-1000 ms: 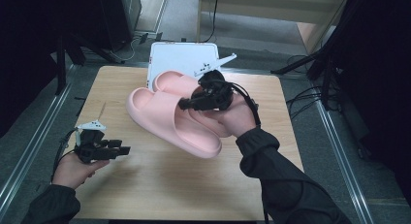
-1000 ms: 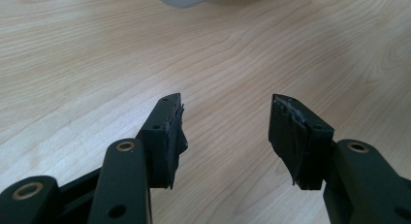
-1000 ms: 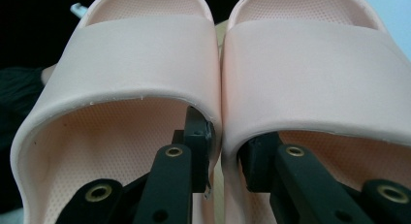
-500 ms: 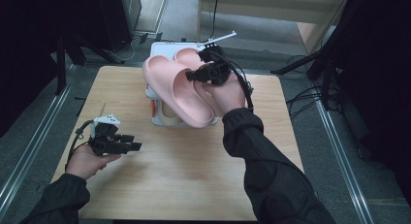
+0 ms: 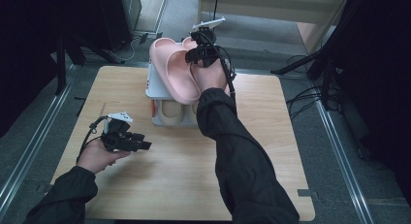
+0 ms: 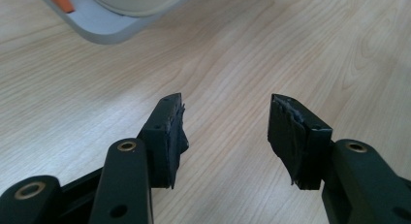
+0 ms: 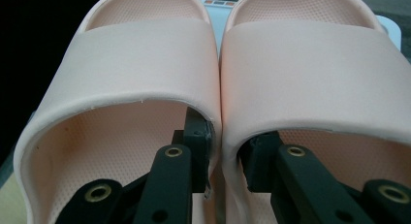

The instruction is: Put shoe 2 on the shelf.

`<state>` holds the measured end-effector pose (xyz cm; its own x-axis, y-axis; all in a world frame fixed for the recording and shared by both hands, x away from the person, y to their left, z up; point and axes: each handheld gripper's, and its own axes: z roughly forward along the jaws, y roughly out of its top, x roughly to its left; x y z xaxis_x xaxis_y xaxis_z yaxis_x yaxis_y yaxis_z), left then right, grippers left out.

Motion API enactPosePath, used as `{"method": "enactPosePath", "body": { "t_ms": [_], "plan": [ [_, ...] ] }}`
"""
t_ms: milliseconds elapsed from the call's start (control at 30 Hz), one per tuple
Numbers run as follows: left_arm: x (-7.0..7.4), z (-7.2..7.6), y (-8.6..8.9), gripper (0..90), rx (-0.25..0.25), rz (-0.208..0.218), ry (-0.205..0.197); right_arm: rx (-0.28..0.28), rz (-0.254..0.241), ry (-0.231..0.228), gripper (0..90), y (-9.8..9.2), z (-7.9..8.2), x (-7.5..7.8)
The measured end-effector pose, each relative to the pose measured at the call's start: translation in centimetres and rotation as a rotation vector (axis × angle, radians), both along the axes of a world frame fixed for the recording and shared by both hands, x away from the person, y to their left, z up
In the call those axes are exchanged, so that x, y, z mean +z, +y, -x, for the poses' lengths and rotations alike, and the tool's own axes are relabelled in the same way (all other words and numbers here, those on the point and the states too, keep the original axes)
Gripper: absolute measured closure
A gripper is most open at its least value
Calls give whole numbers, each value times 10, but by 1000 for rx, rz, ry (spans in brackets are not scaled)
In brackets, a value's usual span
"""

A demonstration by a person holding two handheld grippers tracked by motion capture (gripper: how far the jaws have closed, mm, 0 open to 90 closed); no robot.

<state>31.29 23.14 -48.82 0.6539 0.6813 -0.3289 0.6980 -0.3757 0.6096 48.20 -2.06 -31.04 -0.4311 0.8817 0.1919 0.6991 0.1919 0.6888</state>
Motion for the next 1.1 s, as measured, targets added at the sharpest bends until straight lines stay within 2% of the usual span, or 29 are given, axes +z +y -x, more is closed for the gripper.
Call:
{"method": "enactPosePath", "body": {
  "t_ms": [200,333,500,633,833,900,1100],
  "plan": [
    [1,0,0,470,-2,6,-6,-100,10,15,760,11,-10,-5],
    [1,2,-2,477,-11,4,-9,-138,20,9,759,17,-17,-5],
    [1,1,-2,477,-14,3,-6,-183,12,24,757,23,-26,-5],
    [1,1,-3,483,-26,6,-7,-203,-2,28,755,27,-30,-7],
    [1,1,-4,484,-33,5,-6,-244,21,30,750,32,-35,-12],
    [1,1,-4,483,-32,5,-6,-242,32,32,725,33,-36,-14],
    [1,2,-4,483,-32,8,-8,-241,23,22,710,33,-36,-15]
  ]
}}
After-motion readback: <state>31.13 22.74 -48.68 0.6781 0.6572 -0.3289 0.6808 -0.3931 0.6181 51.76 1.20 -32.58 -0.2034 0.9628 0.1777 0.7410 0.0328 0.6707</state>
